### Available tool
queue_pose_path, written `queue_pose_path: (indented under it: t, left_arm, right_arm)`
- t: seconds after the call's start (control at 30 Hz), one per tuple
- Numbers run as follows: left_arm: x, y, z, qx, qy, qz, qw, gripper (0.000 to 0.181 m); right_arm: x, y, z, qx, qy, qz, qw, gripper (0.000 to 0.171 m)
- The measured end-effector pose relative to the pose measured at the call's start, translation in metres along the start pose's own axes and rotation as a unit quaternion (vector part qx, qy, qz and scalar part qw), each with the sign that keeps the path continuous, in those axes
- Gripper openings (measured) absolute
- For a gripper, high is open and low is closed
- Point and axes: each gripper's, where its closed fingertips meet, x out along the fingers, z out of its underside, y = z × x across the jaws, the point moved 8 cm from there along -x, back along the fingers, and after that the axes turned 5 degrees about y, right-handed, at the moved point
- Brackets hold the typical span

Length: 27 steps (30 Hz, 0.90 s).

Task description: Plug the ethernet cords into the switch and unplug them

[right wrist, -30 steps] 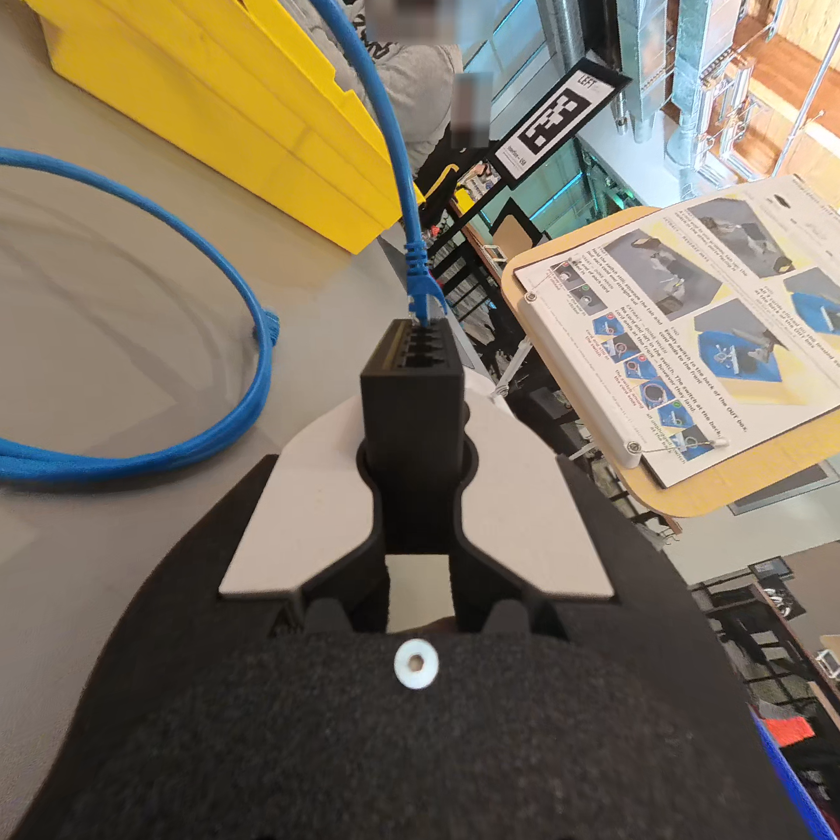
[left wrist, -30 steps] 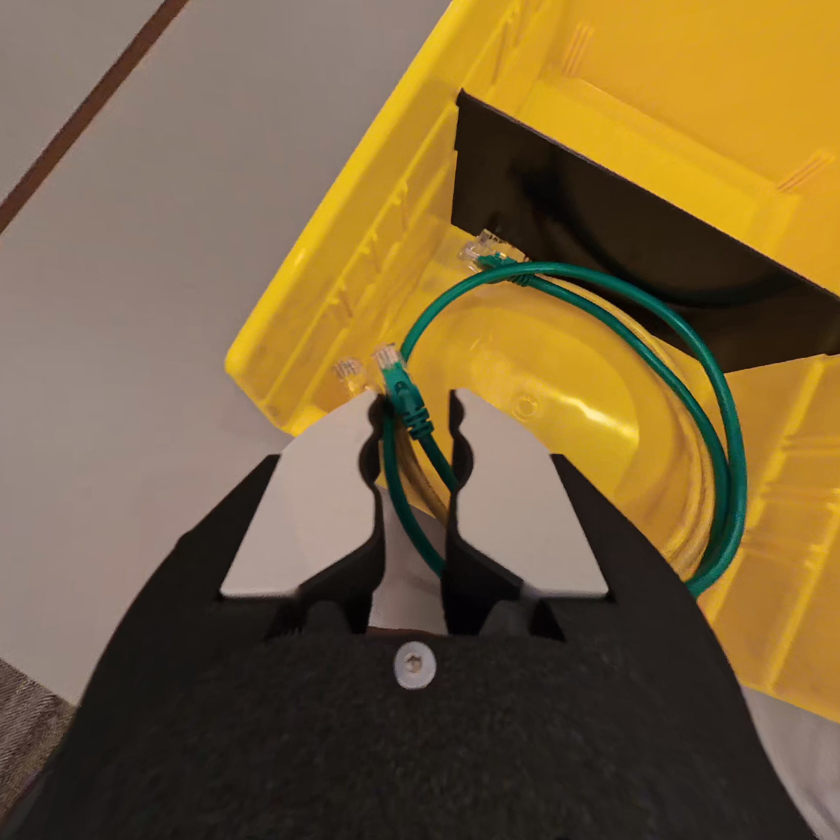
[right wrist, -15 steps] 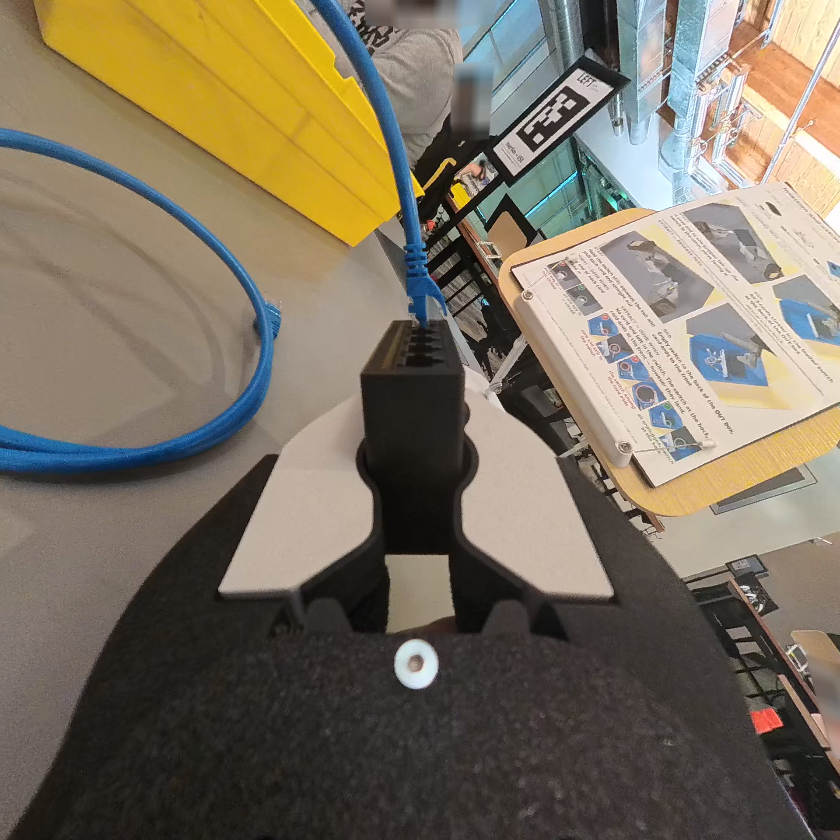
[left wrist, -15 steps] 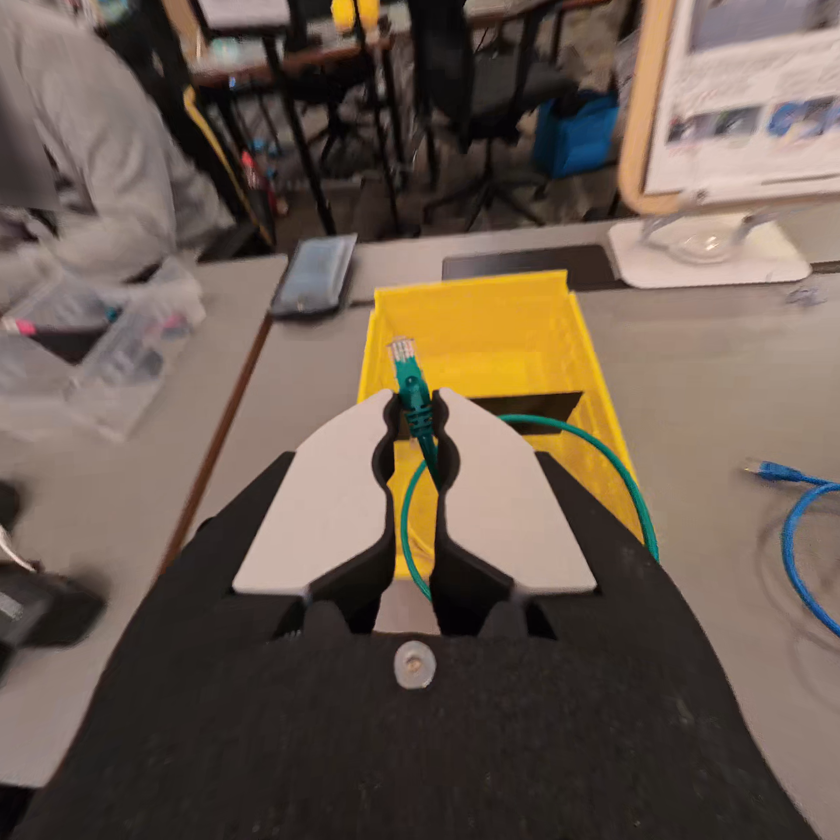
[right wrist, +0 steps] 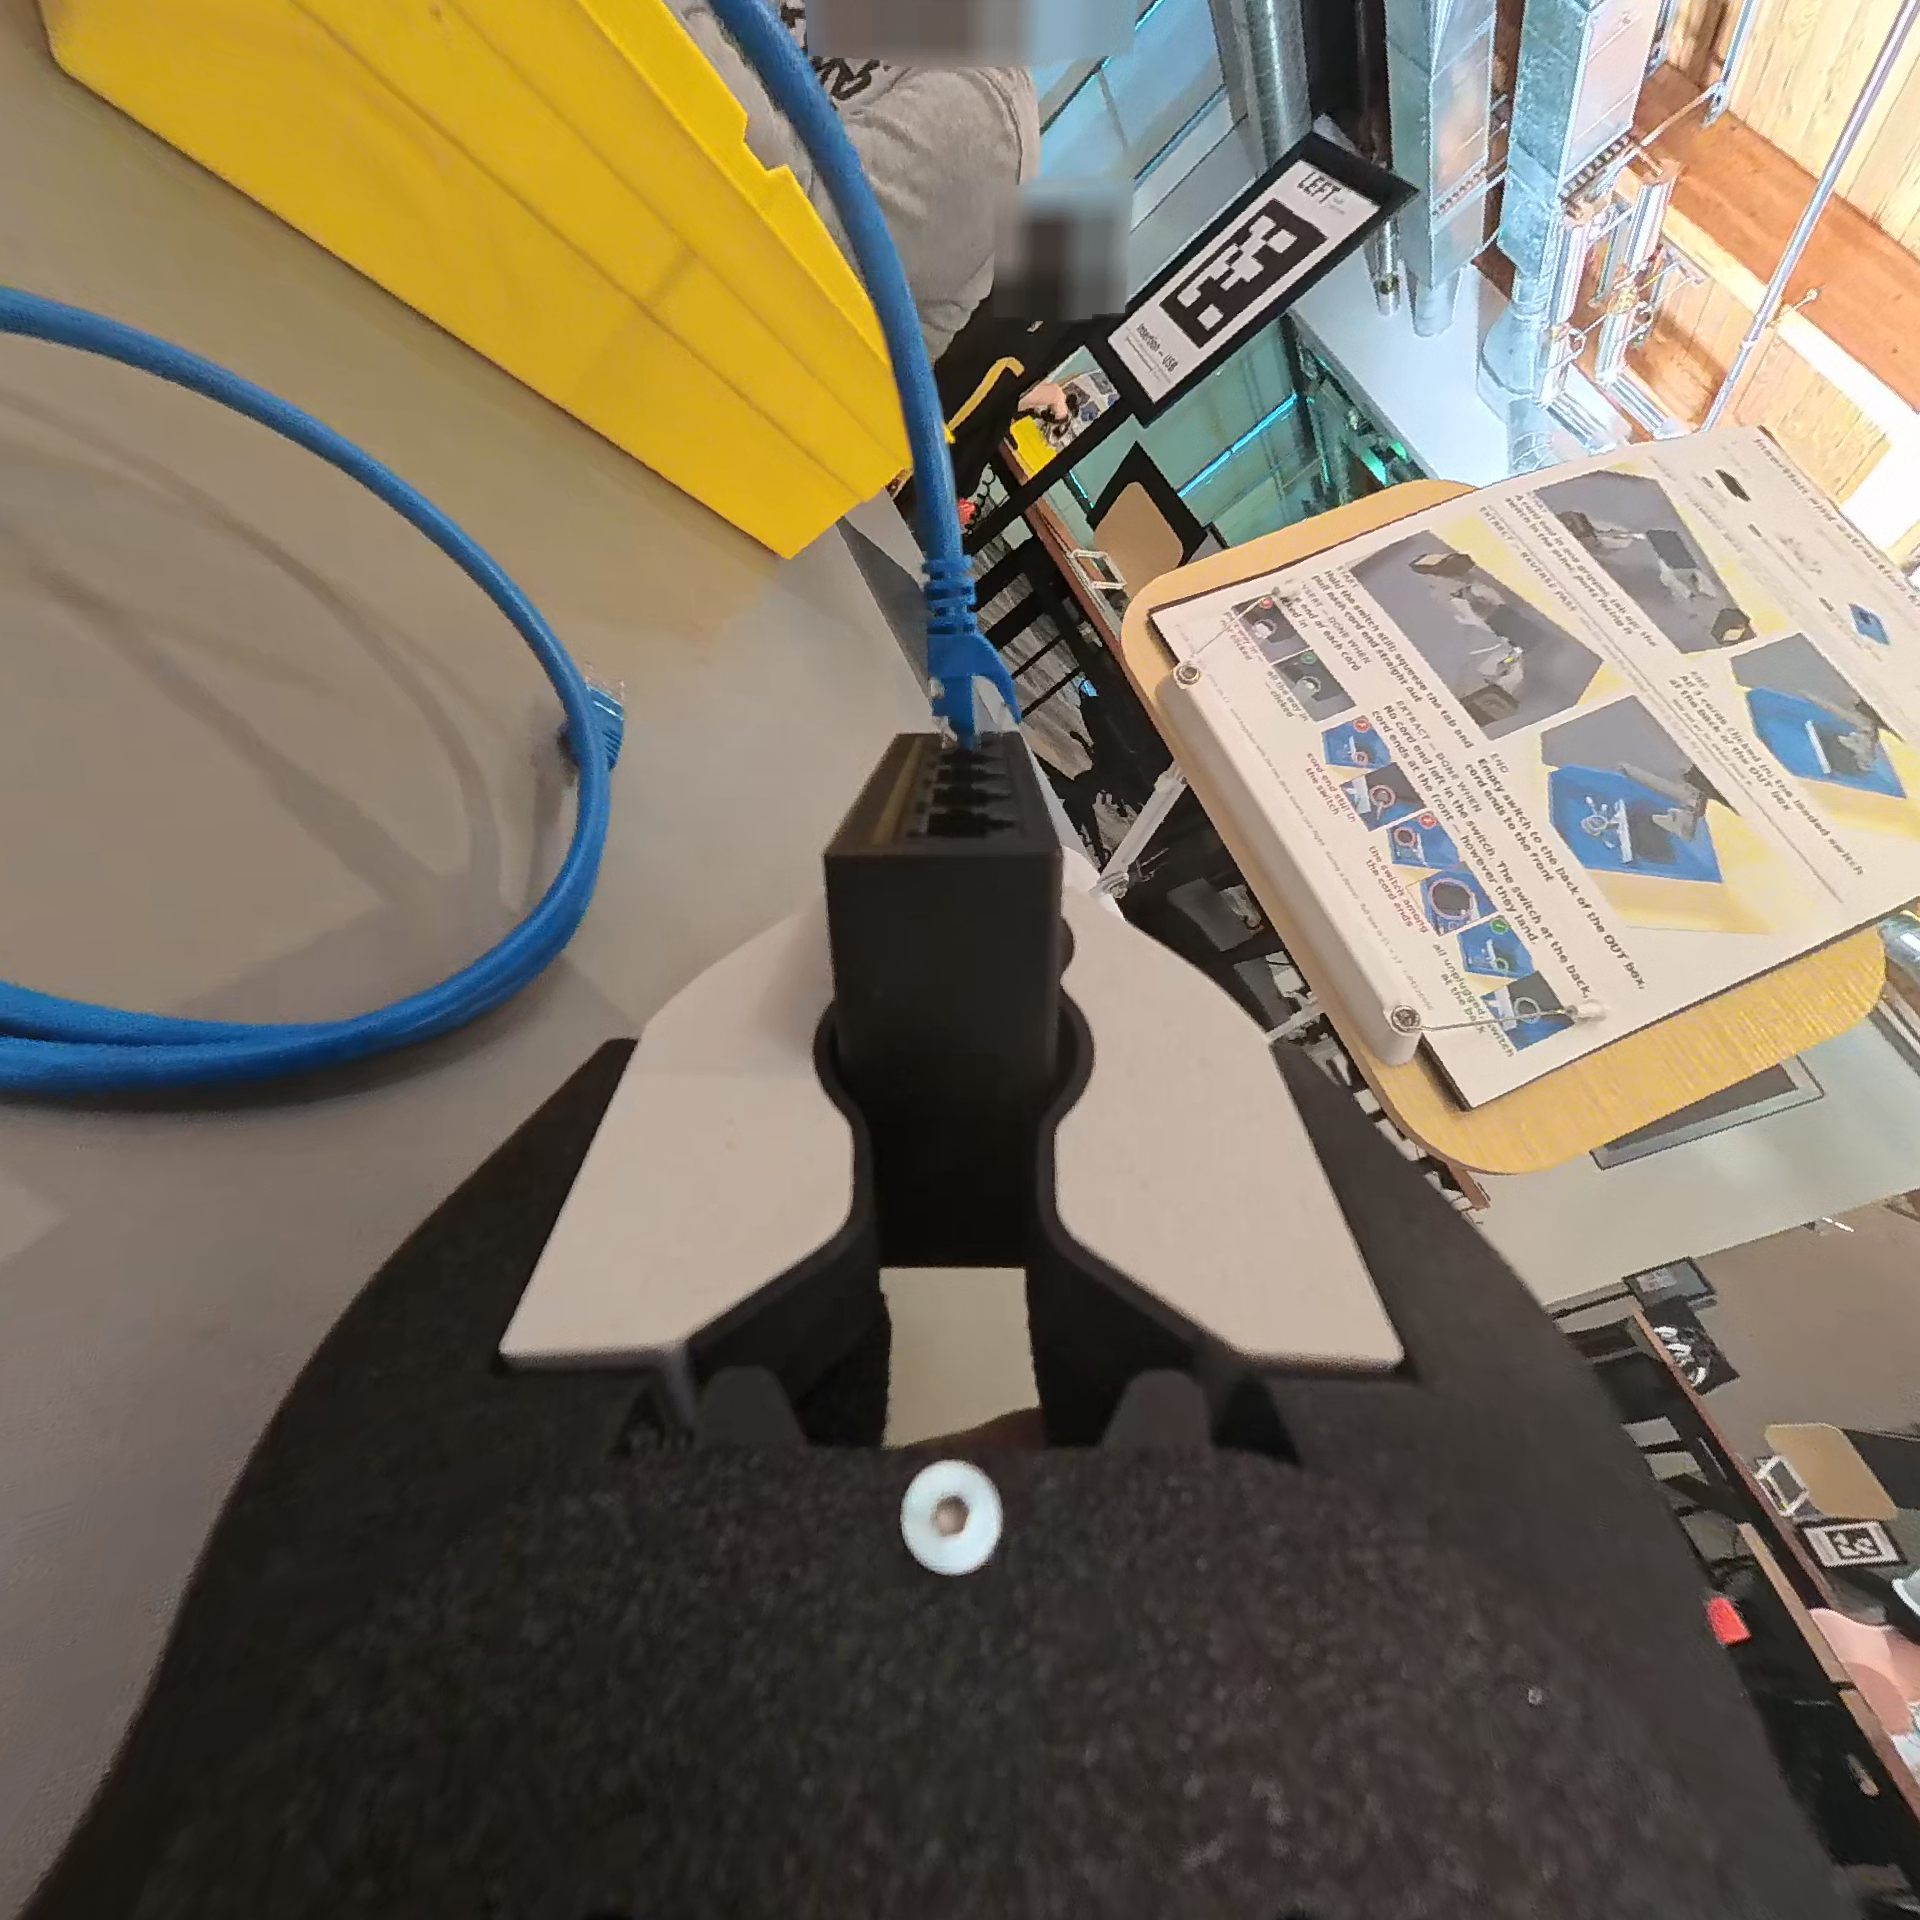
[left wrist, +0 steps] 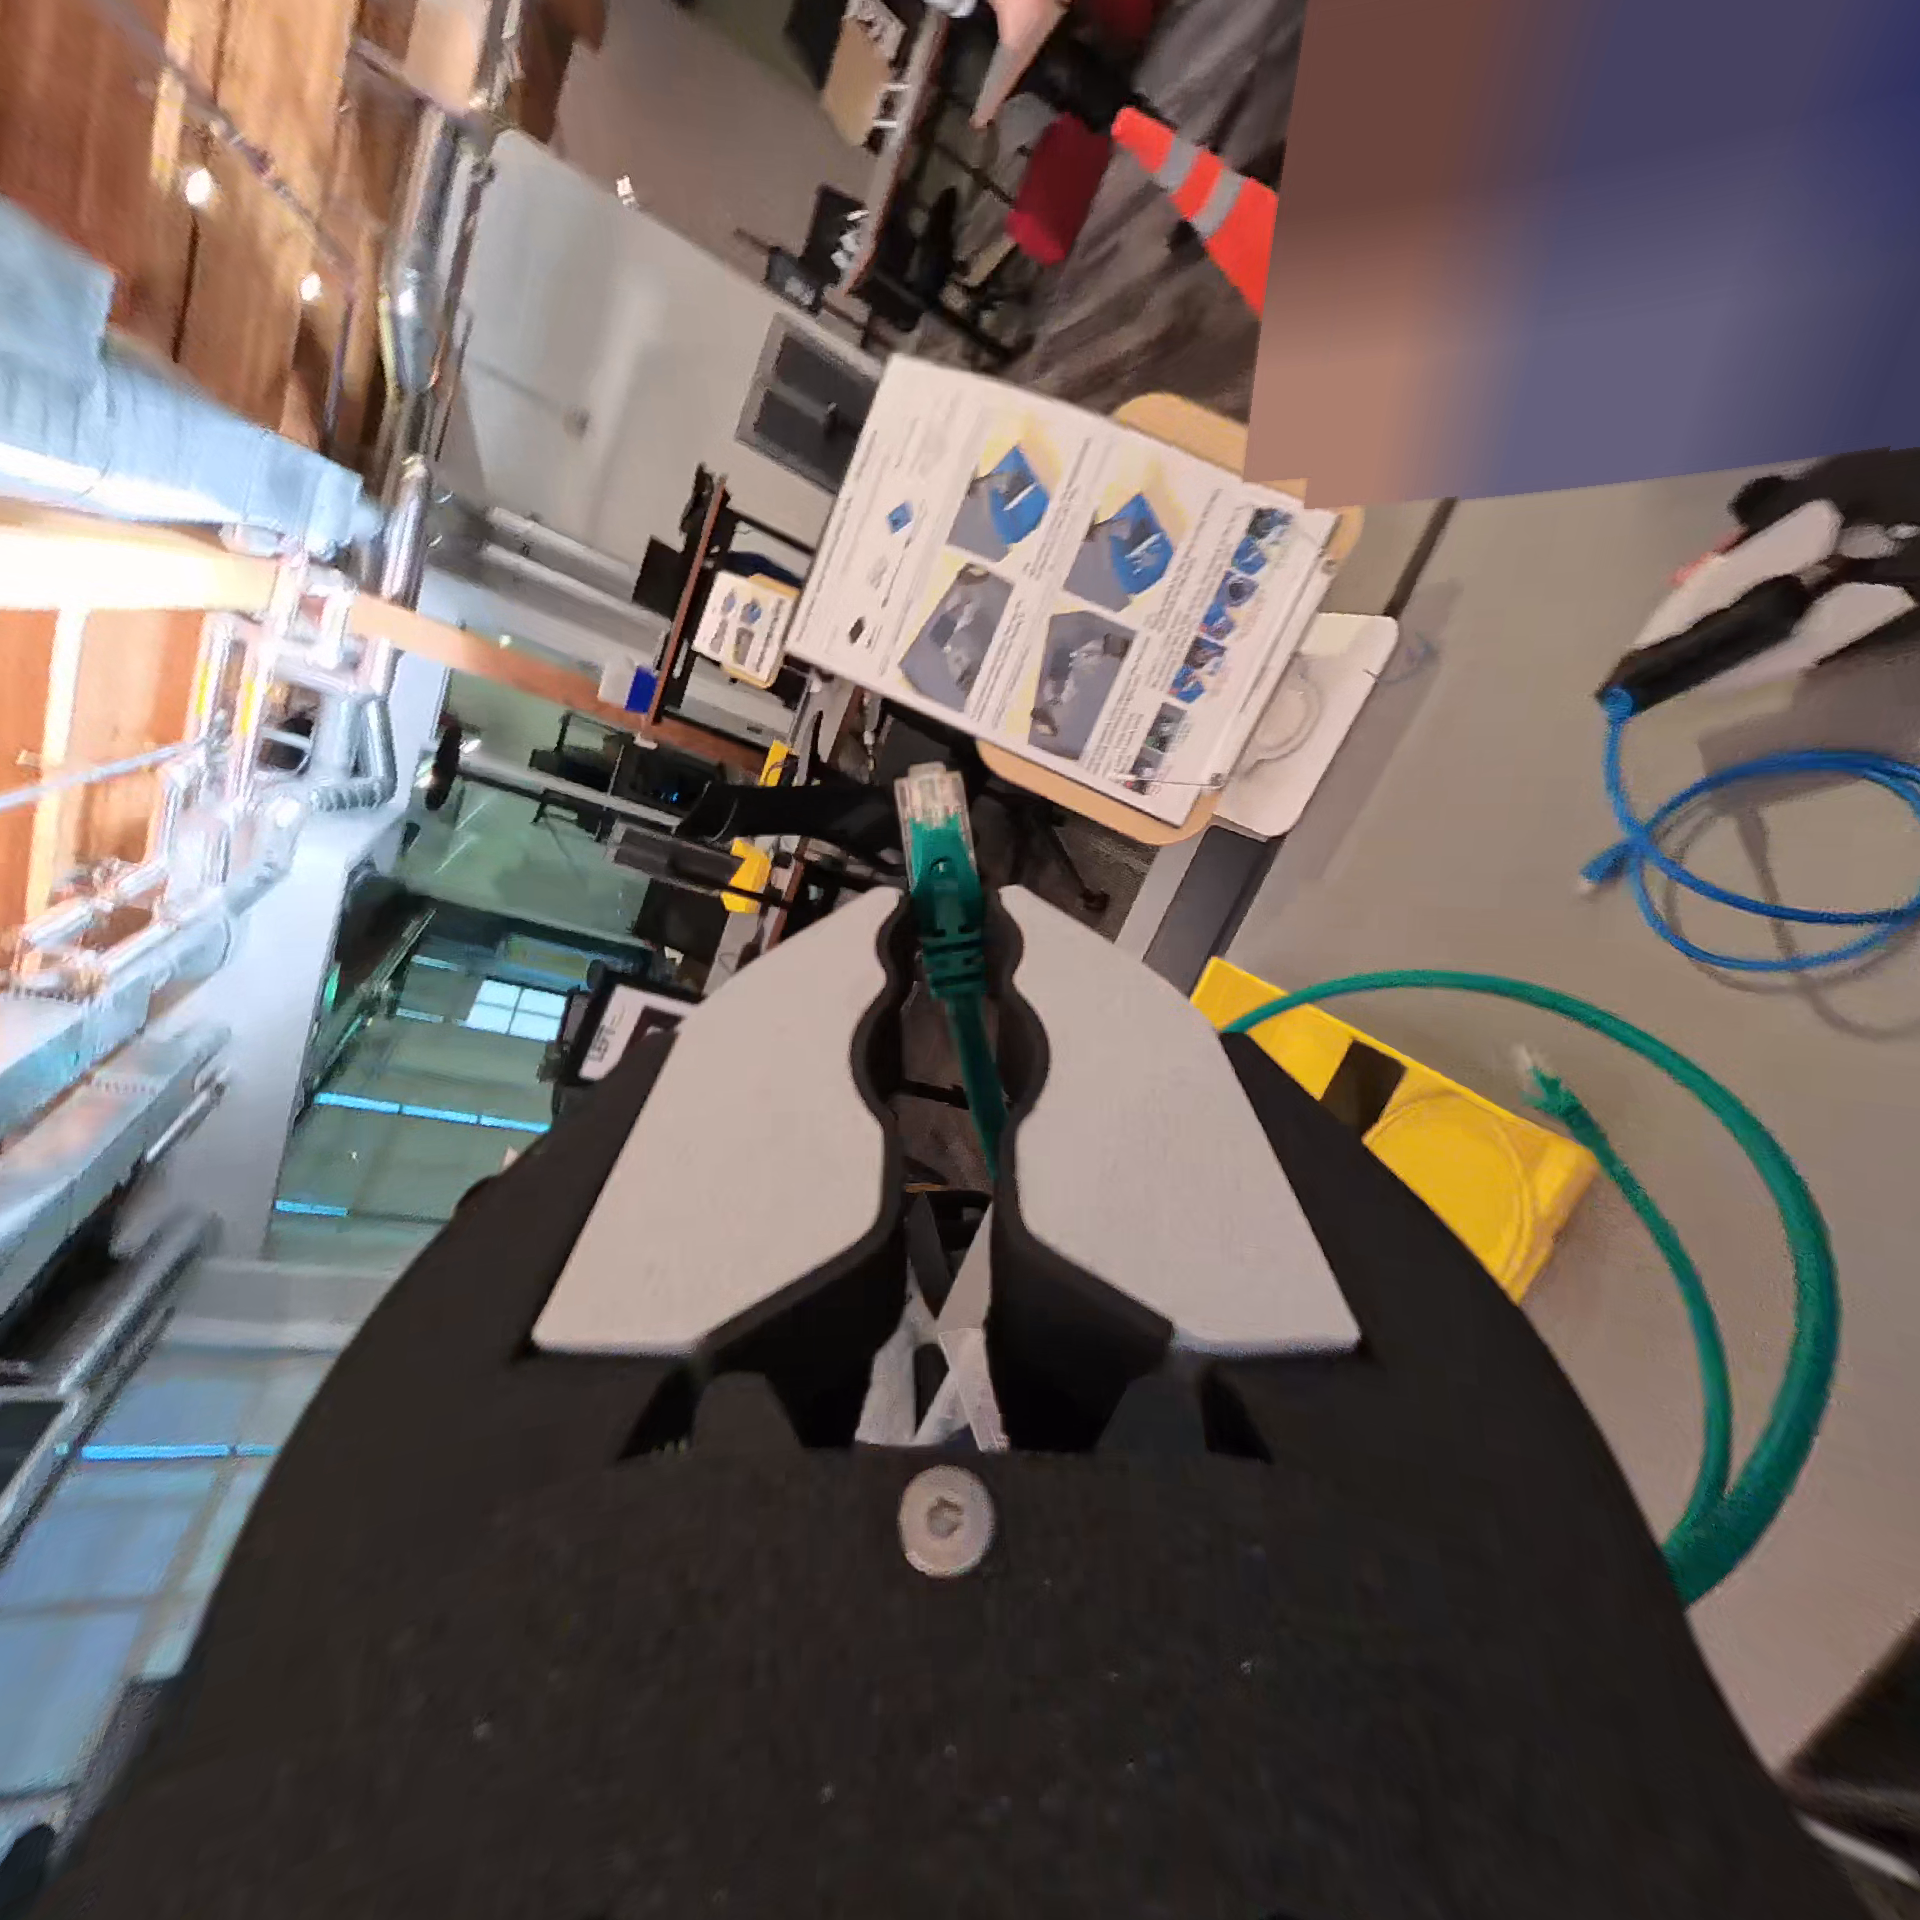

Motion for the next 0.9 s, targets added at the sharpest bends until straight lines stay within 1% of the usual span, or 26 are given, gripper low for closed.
queue_pose_path:
  t: [0.07, 0.1, 0.17, 0.23, 0.3, 0.37, 0.43, 0.5, 0.6, 0.7, 0.8, 0.9]
  left_arm:
    - [-0.004, 0.011, -0.018, 0.027, -0.002, 0.028, 0.999, 0.012]
    - [0.000, 0.020, -0.021, 0.034, -0.005, 0.046, 0.998, 0.012]
    - [0.022, 0.046, -0.015, 0.022, -0.001, 0.108, 0.994, 0.012]
    - [0.057, 0.080, 0.001, -0.009, 0.008, 0.175, 0.984, 0.012]
    - [0.101, 0.120, 0.025, -0.051, 0.011, 0.240, 0.969, 0.012]
    - [0.147, 0.164, 0.051, -0.087, -0.009, 0.304, 0.949, 0.012]
    - [0.189, 0.209, 0.069, -0.121, -0.017, 0.378, 0.918, 0.012]
    - [0.228, 0.253, 0.081, -0.125, -0.042, 0.434, 0.891, 0.012]
    - [0.278, 0.301, 0.086, -0.111, -0.086, 0.476, 0.868, 0.012]
    - [0.319, 0.324, 0.086, -0.123, -0.147, 0.459, 0.868, 0.012]
    - [0.340, 0.334, 0.087, -0.143, -0.180, 0.455, 0.860, 0.012]
    - [0.346, 0.338, 0.089, -0.144, -0.190, 0.471, 0.849, 0.012]
  right_arm:
    - [0.000, 0.000, 0.000, 0.001, -0.001, 0.000, 1.000, 0.031]
    - [0.001, 0.000, 0.000, 0.001, -0.001, 0.000, 1.000, 0.030]
    - [0.001, 0.000, 0.000, 0.000, -0.002, 0.000, 1.000, 0.031]
    - [0.001, 0.000, 0.000, -0.007, -0.001, 0.004, 1.000, 0.031]
    - [0.001, -0.001, 0.000, -0.015, 0.000, 0.004, 1.000, 0.031]
    - [0.001, -0.003, -0.001, -0.026, 0.001, 0.007, 1.000, 0.030]
    - [0.002, -0.004, -0.001, -0.035, -0.001, 0.006, 0.999, 0.030]
    - [0.003, -0.006, 0.000, -0.050, -0.004, 0.006, 0.999, 0.030]
    - [0.004, -0.009, -0.001, -0.065, -0.009, 0.006, 0.998, 0.030]
    - [0.006, -0.012, -0.001, -0.084, -0.013, 0.002, 0.996, 0.030]
    - [0.006, -0.015, -0.002, -0.092, -0.012, -0.001, 0.996, 0.030]
    - [0.006, -0.015, -0.003, -0.093, -0.009, 0.000, 0.996, 0.030]
